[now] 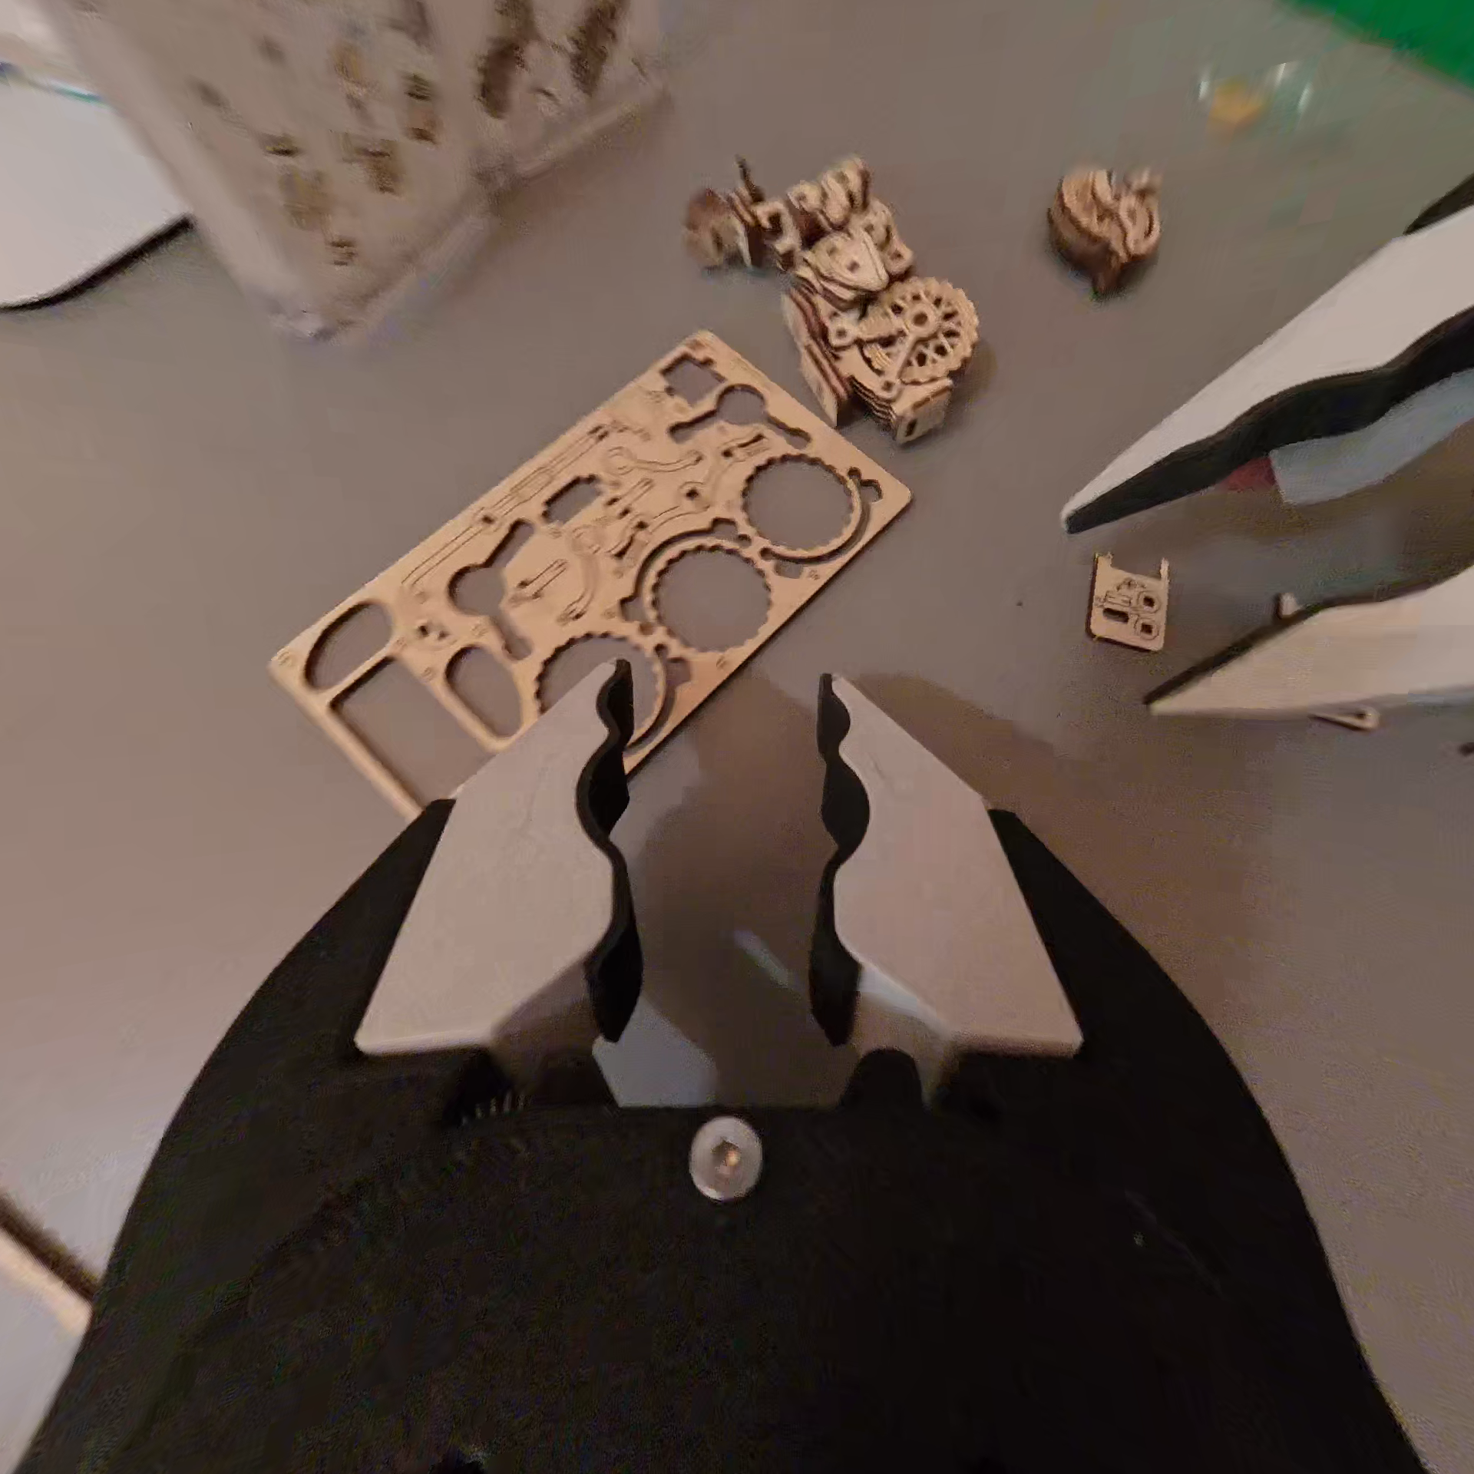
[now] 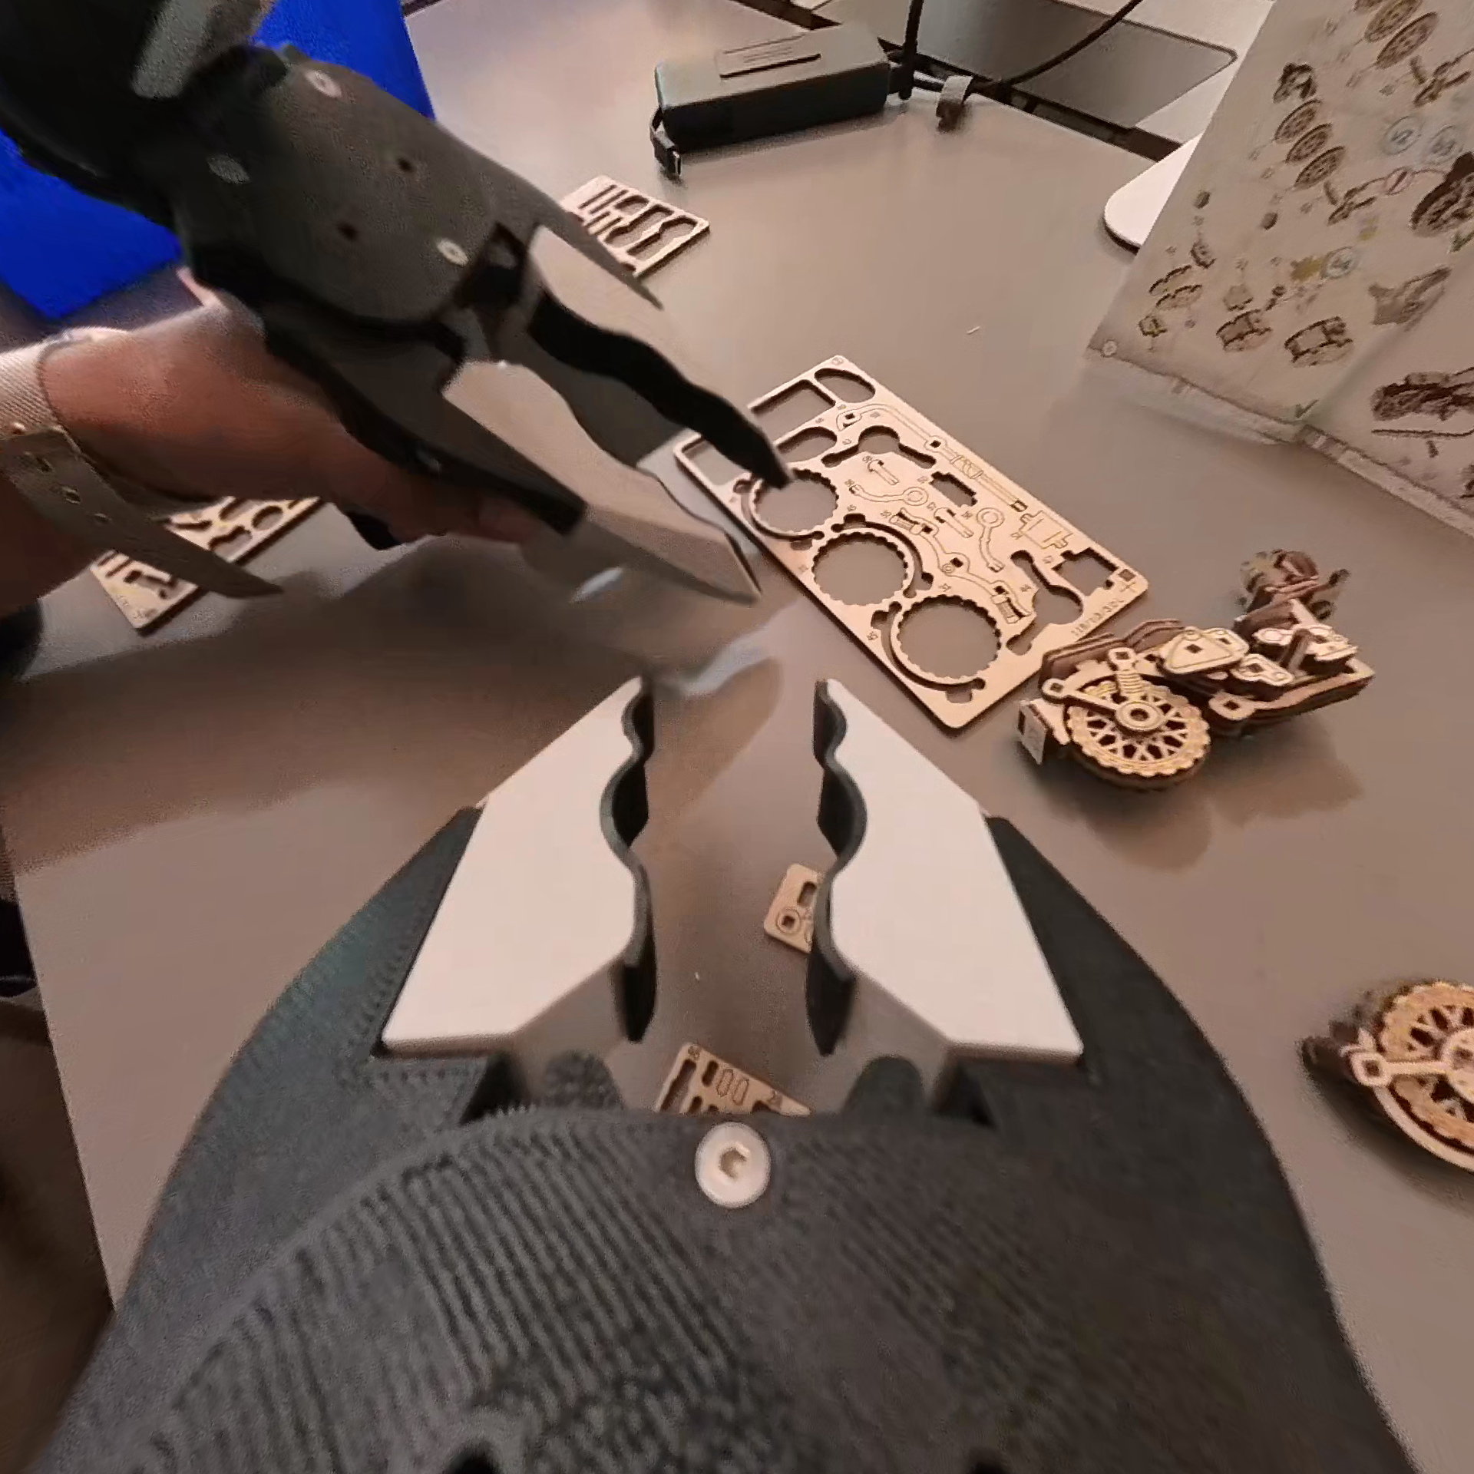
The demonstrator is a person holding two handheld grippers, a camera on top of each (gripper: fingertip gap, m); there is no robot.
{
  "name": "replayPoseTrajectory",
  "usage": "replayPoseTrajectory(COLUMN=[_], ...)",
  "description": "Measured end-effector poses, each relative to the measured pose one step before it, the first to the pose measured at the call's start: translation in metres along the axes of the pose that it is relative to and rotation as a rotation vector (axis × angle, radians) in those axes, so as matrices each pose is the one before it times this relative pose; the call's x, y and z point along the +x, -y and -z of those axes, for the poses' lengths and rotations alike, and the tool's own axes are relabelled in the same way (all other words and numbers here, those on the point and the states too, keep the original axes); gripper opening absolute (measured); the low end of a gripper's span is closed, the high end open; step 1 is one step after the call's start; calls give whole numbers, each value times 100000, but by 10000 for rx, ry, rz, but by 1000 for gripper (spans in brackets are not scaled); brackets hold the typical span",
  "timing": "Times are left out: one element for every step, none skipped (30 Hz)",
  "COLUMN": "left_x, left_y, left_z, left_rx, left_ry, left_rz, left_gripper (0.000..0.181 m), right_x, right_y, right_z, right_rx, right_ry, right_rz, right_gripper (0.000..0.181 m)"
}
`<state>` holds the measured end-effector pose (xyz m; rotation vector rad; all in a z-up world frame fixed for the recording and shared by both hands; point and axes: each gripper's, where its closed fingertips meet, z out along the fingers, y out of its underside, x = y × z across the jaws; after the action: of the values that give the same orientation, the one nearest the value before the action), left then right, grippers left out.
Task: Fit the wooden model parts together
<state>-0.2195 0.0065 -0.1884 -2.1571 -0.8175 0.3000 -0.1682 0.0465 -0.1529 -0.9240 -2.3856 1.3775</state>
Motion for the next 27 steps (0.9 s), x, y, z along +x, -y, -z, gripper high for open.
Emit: replayPoseTrajectory(left_x=[399, 495, 340, 172, 227, 319, 56, 16, 102, 356, 648, 846, 845, 725, 658, 622, 671, 738, 633, 363, 54, -27, -36, -23, 20, 117, 216], left_y=[300, 456, 191, -221, -284, 286, -37, -24, -206, -342, -454, -568, -651, -579, -452, -345, -156, 42, 166, 163, 91, -11, -84, -67, -32, 80, 189], left_z=[-736, -633, -647, -689, -533, -181, -94, 30, 153, 279, 400, 492, 546, 606, 674, 713, 741, 737, 692, 599, 500, 445, 384, 315, 287, 268, 237], left_rx=[-200, -79, -227, -466, -430, -4, -143, -33, -40, -36, -64, -72, -51, 49, 82, 101, 186, 301, 371, 354, 319, 275, 223, 203, 165, 144, 138], left_ry=[16, -90, -103, -101, -199, -316, -162, -97, -68, -162, -309, -385, -288, -128, -70, -63, -133, -191, -146, -24, 114, 84, -20, -131, -211, -239, -220], left_rz=[-387, -444, -399, -327, -264, -70, 43, -17, -114, -121, -34, 2, -39, -161, -253, -161, -53, -24, 13, 78, 131, 124, 167, 252, 273, 196, 93], left_gripper=[46, 45, 43, 38, 34, 24, 15, 13, 13, 13, 13, 12, 12, 12, 12, 12, 12, 12, 11, 11, 11, 11, 11, 11, 11, 11, 11], right_x=[74, 107, 151, 222, 271, 303, 340, 347, 291, 232, 161, 73, -10, -68, -87, -117, -148, -233, -253, -260, -332, -495, -714, -858, -766, -330, -112], right_y=[-67, -84, -90, -46, 6, 41, 44, 42, 14, -21, -74, -69, -64, -64, -52, -31, -11, -4, -10, -30, 7, 152, 320, 428, 395, 326, 226], right_z=[-110, -86, -24, 23, 94, 116, 130, 121, 85, 54, 19, -2, -16, -8, -17, 6, 19, 16, 25, 13, 37, 87, 195, 250, 232, 184, 115], right_rx=[-24, -44, -56, -42, -17, -5, 6, 24, 35, 30, 16, 21, 27, 15, 8, 21, 38, 37, 20, -2, 4, 90, 201, 261, 235, 184, 130], right_ry=[-26, -64, -105, -152, -173, -180, -184, -168, -124, -75, -16, 33, 76, 89, 82, 81, 106, 183, 249, 297, 372, 473, 558, 558, 376, -20, -259], right_rz=[-5, 41, 74, 104, 134, 147, 141, 121, 86, 38, -15, -65, -89, -75, -29, 9, -13, -124, -265, -367, -380, -272, -65, 198, 475, 716, 902], right_gripper=[39, 39, 39, 39, 39, 39, 39, 39, 39, 39, 38, 38, 38, 39, 40, 41, 41, 43, 44, 47, 51, 54, 58, 62, 64, 64, 64])
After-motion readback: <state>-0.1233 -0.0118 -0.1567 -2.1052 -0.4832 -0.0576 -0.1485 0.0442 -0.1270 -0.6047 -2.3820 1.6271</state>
